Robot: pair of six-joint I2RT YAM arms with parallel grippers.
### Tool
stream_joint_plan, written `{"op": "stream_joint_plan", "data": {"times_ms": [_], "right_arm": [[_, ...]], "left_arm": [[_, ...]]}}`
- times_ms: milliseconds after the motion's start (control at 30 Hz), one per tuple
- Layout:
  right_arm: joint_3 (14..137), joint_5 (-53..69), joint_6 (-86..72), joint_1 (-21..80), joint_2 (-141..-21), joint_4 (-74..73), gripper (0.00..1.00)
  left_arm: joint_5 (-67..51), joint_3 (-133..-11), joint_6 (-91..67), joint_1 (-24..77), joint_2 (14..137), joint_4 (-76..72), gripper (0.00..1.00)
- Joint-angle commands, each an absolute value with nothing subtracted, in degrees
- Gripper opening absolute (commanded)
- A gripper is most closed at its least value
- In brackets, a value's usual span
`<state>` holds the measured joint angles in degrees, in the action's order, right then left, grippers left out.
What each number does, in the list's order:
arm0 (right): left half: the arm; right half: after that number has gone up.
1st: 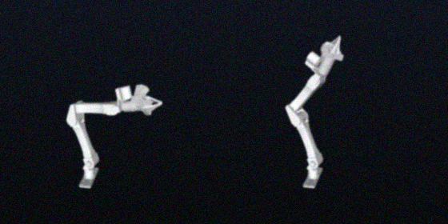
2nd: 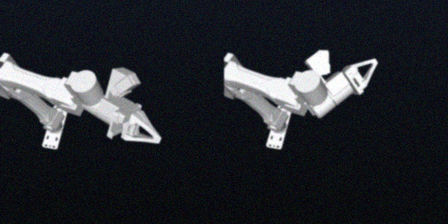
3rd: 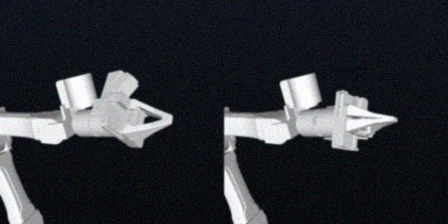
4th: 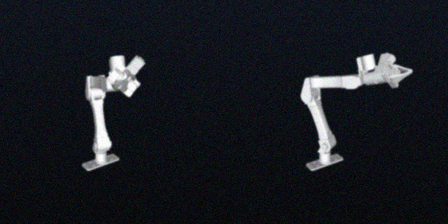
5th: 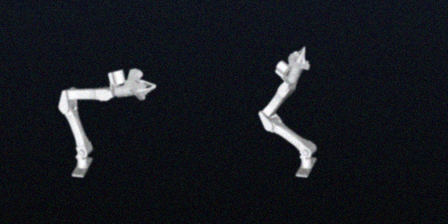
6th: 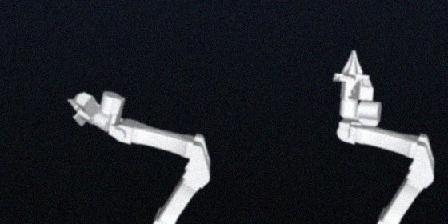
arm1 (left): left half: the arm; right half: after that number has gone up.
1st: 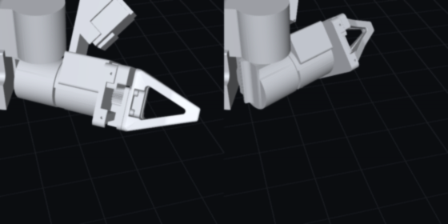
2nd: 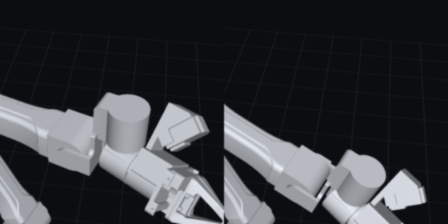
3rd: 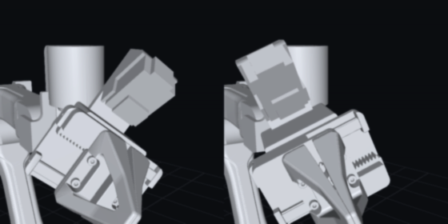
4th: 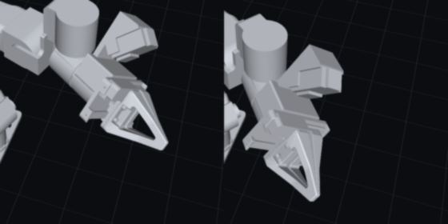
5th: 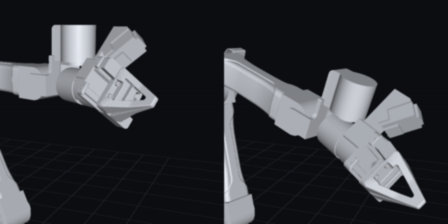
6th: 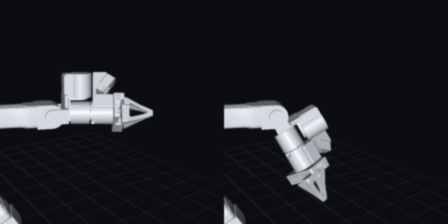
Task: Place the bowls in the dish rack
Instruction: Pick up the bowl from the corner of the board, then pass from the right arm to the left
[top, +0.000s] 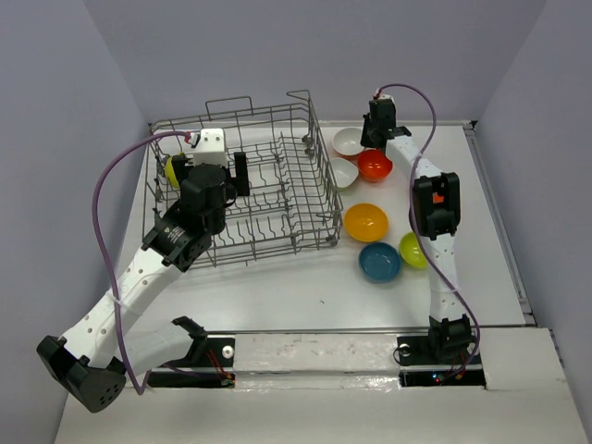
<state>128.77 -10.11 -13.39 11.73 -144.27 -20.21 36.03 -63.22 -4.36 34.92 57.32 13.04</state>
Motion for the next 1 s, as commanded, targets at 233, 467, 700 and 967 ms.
{"op": "stream_joint_plan", "data": {"times_ms": [233,467,700,967], "right_arm": [[129.55,-13.53,-17.93,10.72,-135.36,-19.77,0.01],[129.11,-16.87,-19.95,10.20,-131.84,-21.27,0.01],[127.35,-18.37,-21.80,9.67,-127.09,-22.15,0.01],[123.67,-18.63,-23.20,9.14,-119.72,-22.50,0.01]], "left_arm": [[36.48,-62.67,-4.83,34.63,56.34,10.37,0.99],[36.65,-62.67,-4.83,34.63,56.86,10.37,0.99],[36.56,-62.93,-5.01,34.63,57.30,10.55,0.99],[36.83,-63.11,-5.10,34.63,57.74,10.72,0.99]]}}
